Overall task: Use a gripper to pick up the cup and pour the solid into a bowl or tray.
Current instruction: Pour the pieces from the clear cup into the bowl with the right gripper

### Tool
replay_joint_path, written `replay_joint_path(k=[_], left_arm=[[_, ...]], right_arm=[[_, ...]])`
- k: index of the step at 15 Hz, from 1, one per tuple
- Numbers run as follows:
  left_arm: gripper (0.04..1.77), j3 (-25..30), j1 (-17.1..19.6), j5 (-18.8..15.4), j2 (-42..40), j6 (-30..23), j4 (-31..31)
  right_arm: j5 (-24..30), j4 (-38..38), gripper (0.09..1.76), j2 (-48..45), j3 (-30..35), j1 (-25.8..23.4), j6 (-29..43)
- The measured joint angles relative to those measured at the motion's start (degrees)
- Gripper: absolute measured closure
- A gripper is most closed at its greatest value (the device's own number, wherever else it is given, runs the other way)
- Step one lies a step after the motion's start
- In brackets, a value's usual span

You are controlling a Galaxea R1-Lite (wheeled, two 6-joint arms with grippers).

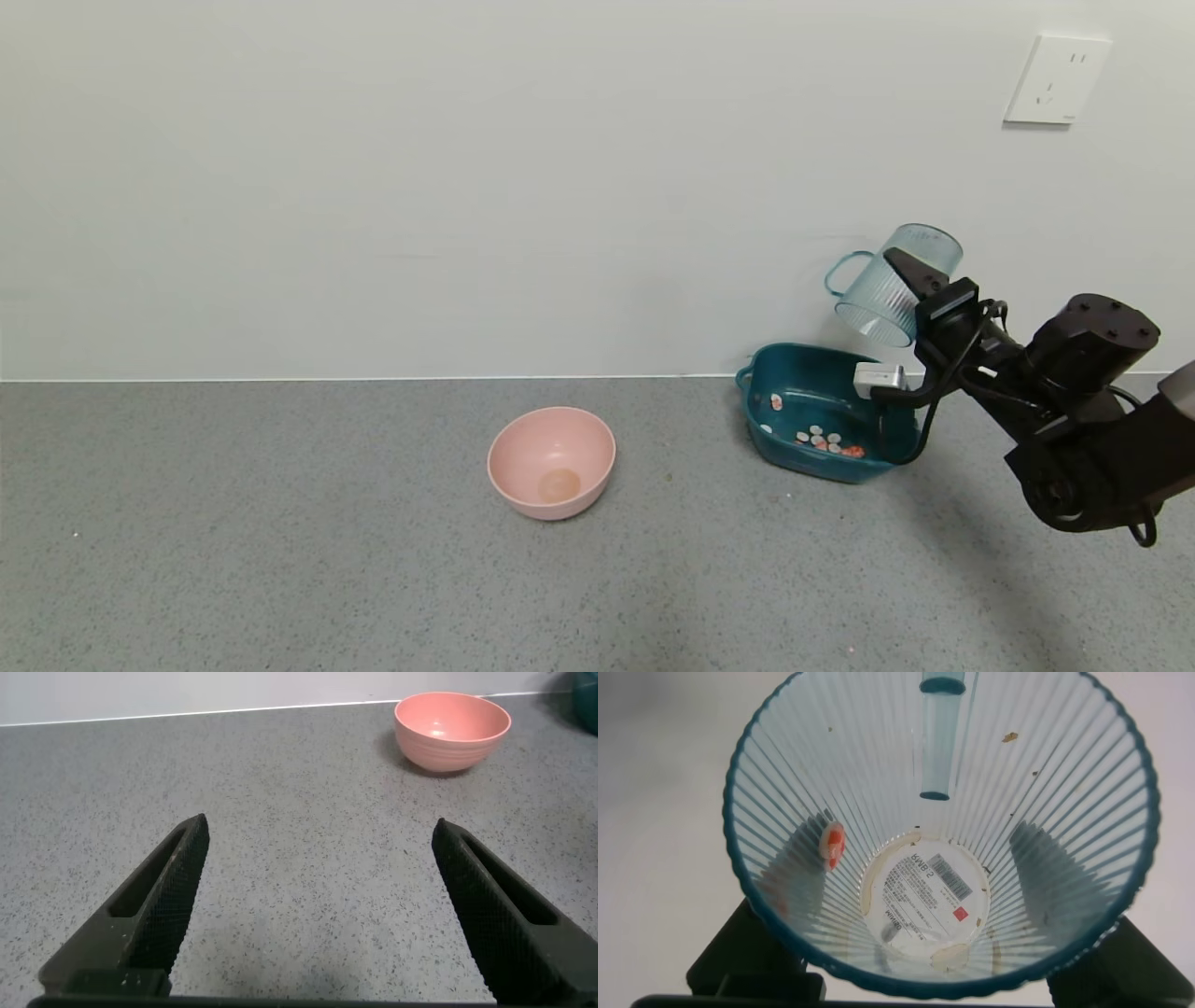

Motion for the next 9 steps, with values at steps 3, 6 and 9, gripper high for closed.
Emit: replay_joint_path(k=[3, 6, 9], left_arm=[[0.09, 0.0, 0.0, 0.0, 0.0, 0.0, 0.0], [0.09, 0.0, 0.0, 0.0, 0.0, 0.0, 0.0], [0.09, 0.0, 0.0, 0.0, 0.0, 0.0, 0.0]], right_arm=[[0.4, 0.4, 0.5, -0.4, 0.1, 0.0, 0.0], [-0.1, 0.9, 0.5, -1.7, 1.2, -0.4, 0.5], [-4.3, 2.2, 0.5, -4.6, 4.2, -0.4, 5.9]])
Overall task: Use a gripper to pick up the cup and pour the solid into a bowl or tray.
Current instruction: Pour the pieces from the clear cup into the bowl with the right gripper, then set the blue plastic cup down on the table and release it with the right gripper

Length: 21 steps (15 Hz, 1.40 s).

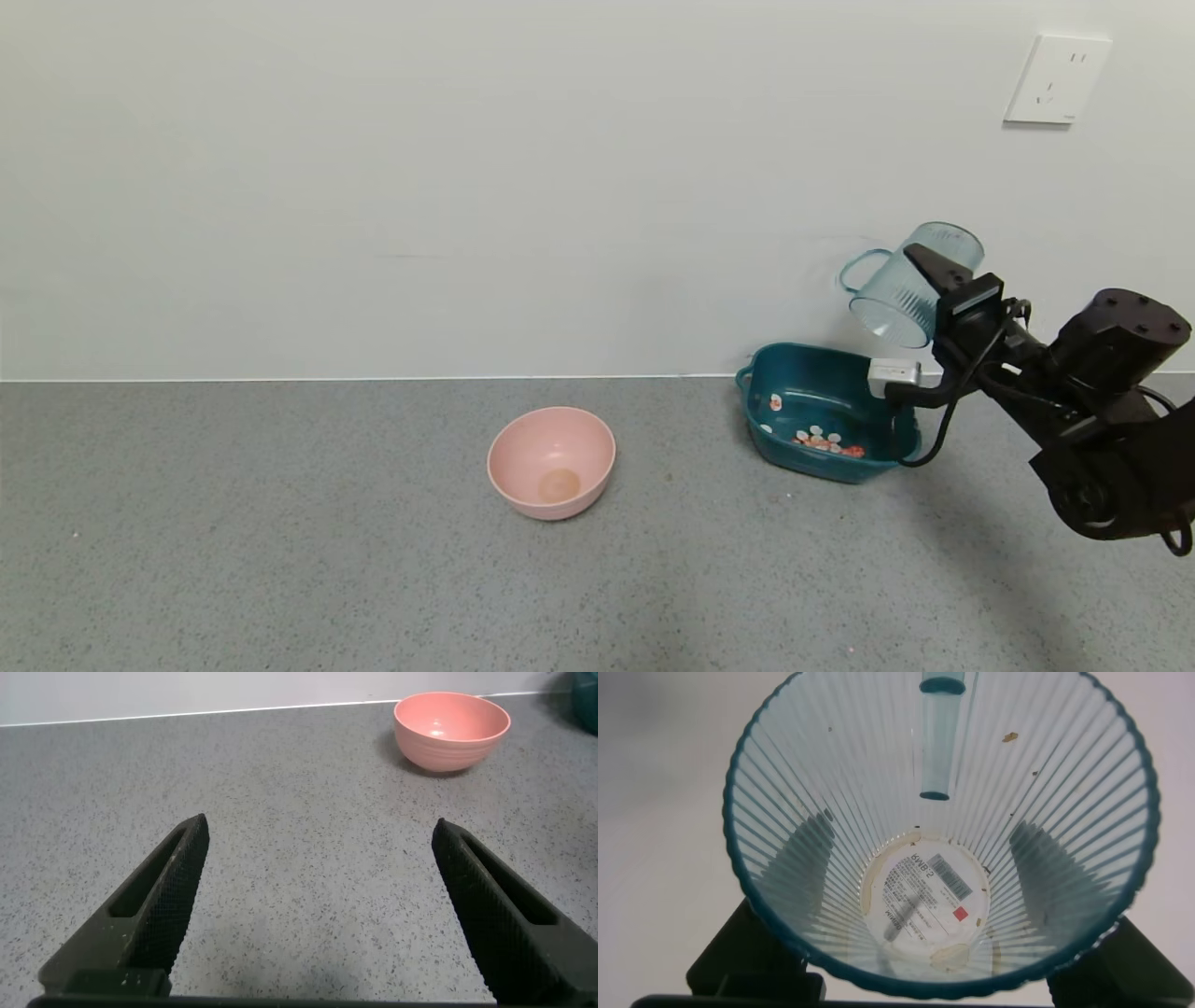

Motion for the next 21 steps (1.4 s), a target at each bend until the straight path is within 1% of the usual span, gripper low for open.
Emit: replay_joint_path(k=[2, 4, 6, 9, 13, 16, 18, 21], left_arm=[[0.09, 0.0, 0.0, 0.0, 0.0, 0.0, 0.0], [0.09, 0.0, 0.0, 0.0, 0.0, 0.0, 0.0], [0.09, 0.0, 0.0, 0.0, 0.0, 0.0, 0.0], [0.09, 0.0, 0.0, 0.0, 0.0, 0.0, 0.0], [0.09, 0.0, 0.0, 0.0, 0.0, 0.0, 0.0], [0.09, 0.0, 0.0, 0.0, 0.0, 0.0, 0.0], [0.09, 0.0, 0.0, 0.0, 0.0, 0.0, 0.0], [0.09, 0.0, 0.0, 0.0, 0.0, 0.0, 0.0]], right_arm=[[-5.9, 0.0, 0.5, -2.4, 3.1, 0.5, 5.4], [-11.3, 0.1, 0.5, -5.0, 6.6, 1.1, 12.3], [-14.6, 0.2, 0.5, -6.8, 9.2, 1.2, 19.6], [-21.0, 0.3, 0.5, -8.9, 13.0, 1.5, 30.5], [-30.5, 1.0, 0.5, -10.1, 15.4, 4.9, 46.6], [-35.8, 8.7, 0.5, -11.0, 15.6, 9.2, 59.2], [-38.5, 15.6, 0.5, -12.0, 14.4, 13.6, 70.4], [-39.9, 27.4, 0.5, -14.2, 10.8, 19.7, 84.4]])
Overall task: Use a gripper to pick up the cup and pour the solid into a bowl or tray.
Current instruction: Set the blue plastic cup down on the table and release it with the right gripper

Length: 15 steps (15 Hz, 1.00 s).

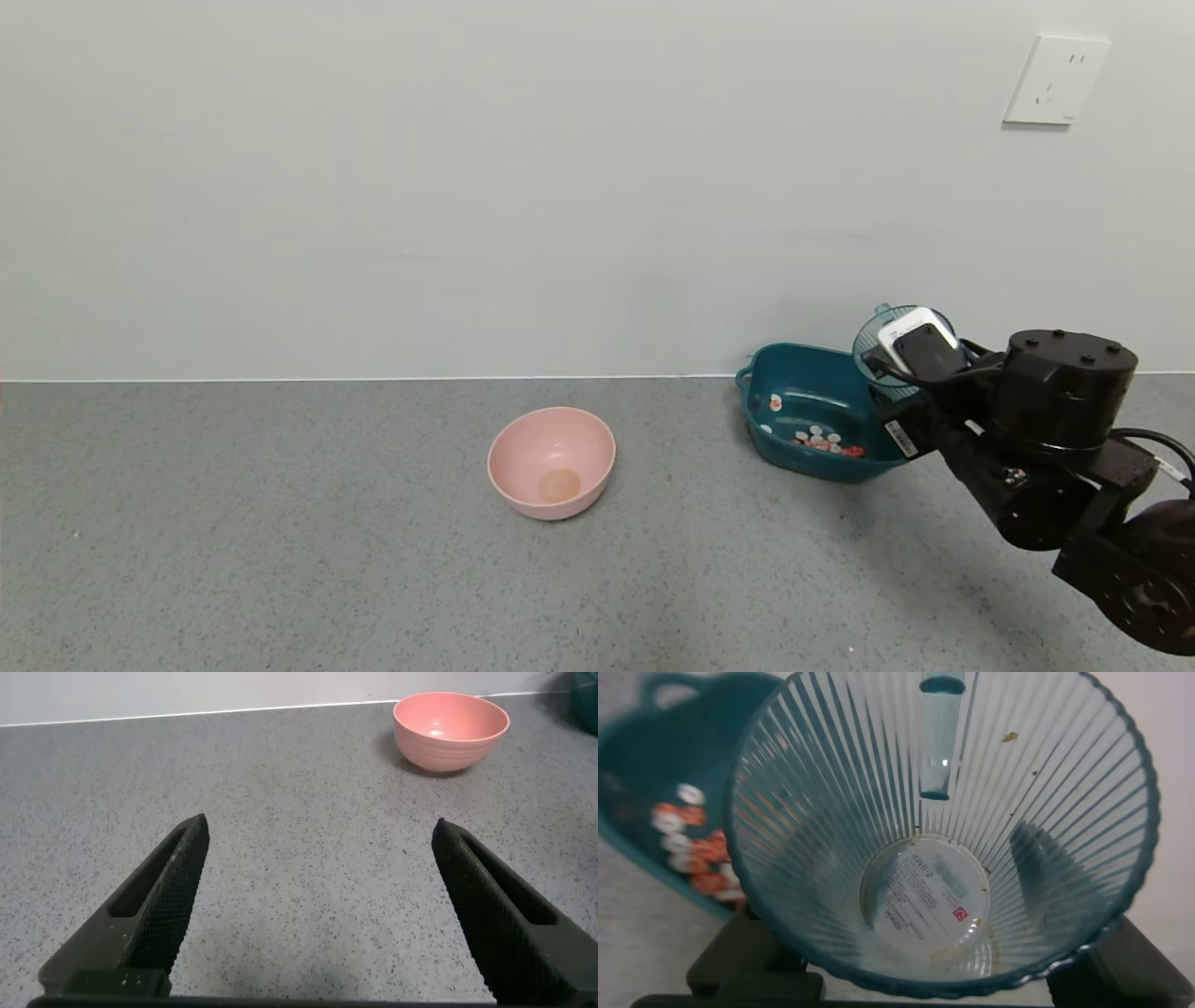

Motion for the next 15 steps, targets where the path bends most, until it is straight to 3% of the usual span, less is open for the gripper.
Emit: replay_joint_path(k=[3, 9, 15], left_arm=[[0.09, 0.0, 0.0, 0.0, 0.0, 0.0, 0.0], [0.09, 0.0, 0.0, 0.0, 0.0, 0.0, 0.0], [0.09, 0.0, 0.0, 0.0, 0.0, 0.0, 0.0]], right_arm=[[0.0, 7.8, 0.5, -1.8, -3.8, 5.8, 10.4], [0.1, 9.1, 0.5, -1.6, -5.7, 15.2, 18.0], [4.5, 8.4, 0.5, 2.0, -5.9, 17.3, 25.3]])
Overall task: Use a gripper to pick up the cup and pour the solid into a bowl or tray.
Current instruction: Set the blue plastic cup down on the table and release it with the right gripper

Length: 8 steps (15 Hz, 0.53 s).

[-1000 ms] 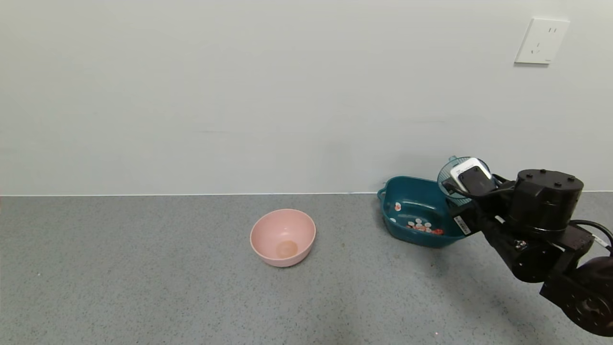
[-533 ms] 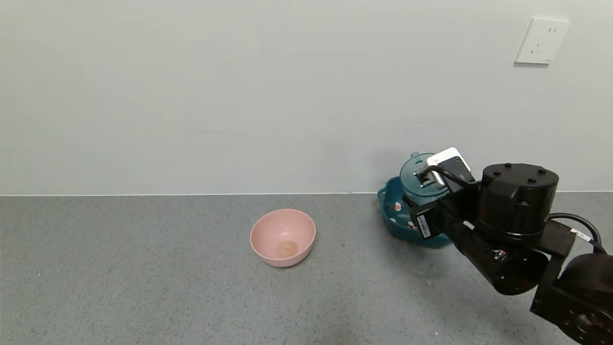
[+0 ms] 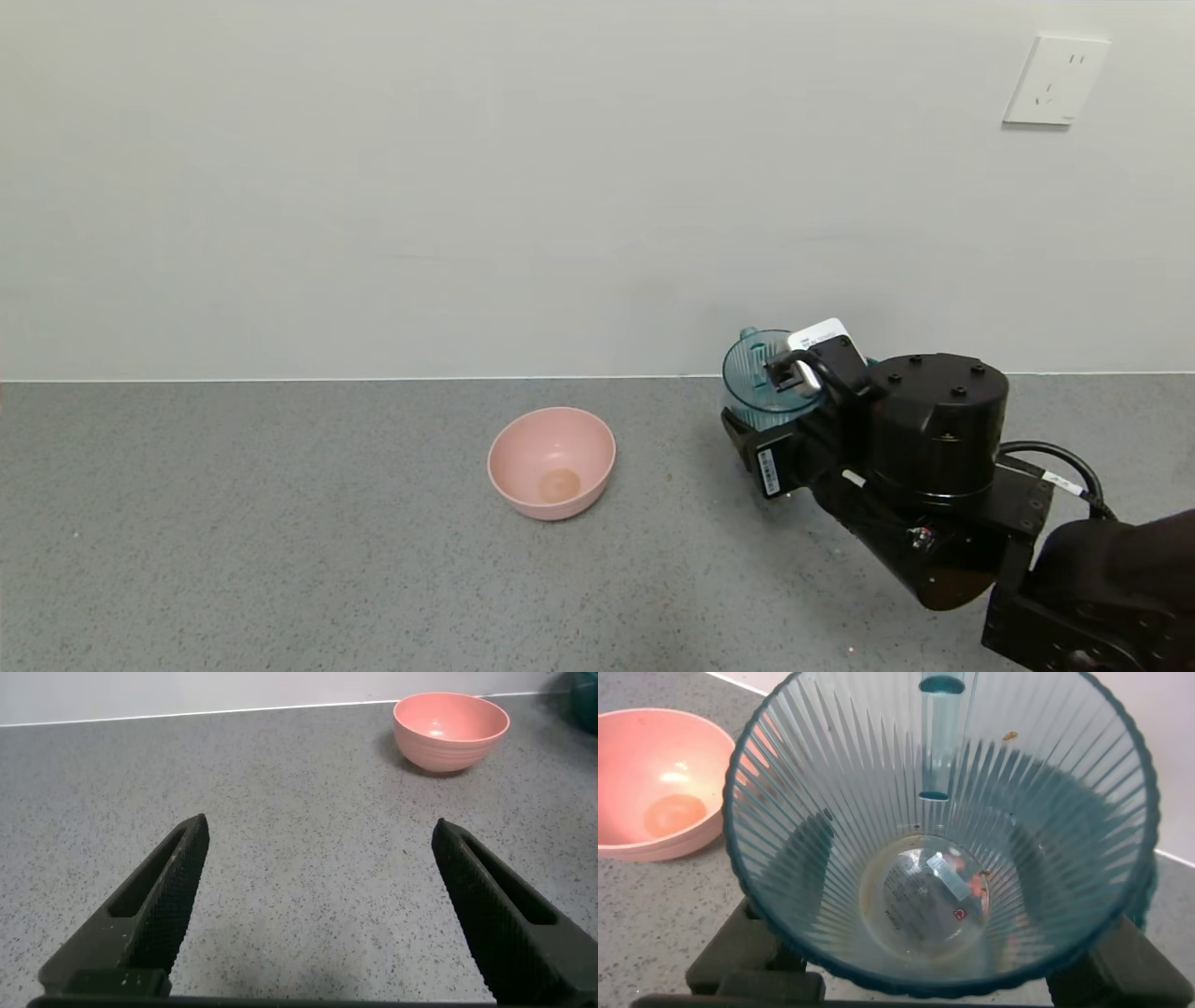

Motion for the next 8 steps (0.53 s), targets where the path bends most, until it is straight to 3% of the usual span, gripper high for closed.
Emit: replay_joint_path(k=[8], left_arm=[[0.09, 0.0, 0.0, 0.0, 0.0, 0.0, 0.0]], right_arm=[[0.0, -1.9, 0.5, 5.7, 0.2, -0.1, 2.3]])
